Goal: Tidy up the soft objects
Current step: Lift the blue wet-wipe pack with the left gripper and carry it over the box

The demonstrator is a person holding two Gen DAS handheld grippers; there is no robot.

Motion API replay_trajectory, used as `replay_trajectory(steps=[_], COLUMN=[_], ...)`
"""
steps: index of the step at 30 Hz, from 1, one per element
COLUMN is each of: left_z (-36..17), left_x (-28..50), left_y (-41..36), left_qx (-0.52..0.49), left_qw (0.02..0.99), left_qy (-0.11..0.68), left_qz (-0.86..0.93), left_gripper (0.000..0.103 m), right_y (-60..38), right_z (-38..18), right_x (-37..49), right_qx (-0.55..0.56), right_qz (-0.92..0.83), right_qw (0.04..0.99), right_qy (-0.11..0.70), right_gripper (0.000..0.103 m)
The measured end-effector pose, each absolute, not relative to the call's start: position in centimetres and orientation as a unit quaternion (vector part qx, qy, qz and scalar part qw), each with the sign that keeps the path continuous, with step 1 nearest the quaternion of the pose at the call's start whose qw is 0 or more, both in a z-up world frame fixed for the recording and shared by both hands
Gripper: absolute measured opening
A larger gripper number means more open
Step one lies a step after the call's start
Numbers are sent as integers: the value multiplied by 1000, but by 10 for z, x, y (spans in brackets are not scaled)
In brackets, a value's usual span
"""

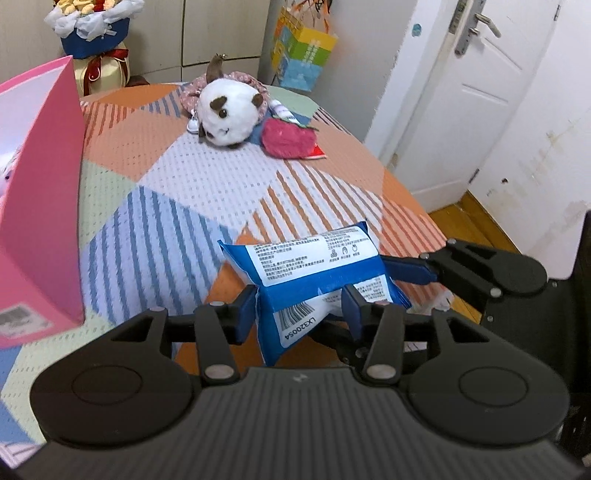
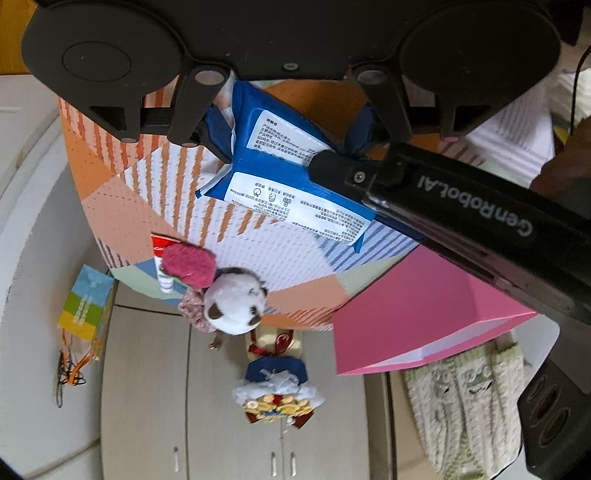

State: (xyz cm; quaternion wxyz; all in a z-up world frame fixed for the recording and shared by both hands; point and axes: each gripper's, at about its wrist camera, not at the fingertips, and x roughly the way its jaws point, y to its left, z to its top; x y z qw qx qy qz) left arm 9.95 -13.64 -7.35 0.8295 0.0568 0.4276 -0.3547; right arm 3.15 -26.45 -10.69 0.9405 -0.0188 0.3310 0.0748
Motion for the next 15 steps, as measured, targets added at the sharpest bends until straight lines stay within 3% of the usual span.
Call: replay_trajectory(steps=[15], left_z=[-27], left_x=[61], left_y=[-54], left_qx=[-1], left_qw=[825], left_qy=[443], left_qz=[-350], left_gripper=[48], right_y=[-211], right_z=[-57], right_x=[-5], right_qx=[-77], right_qz=[144], right_qw=[928], right_qy=[335], right_gripper=[70])
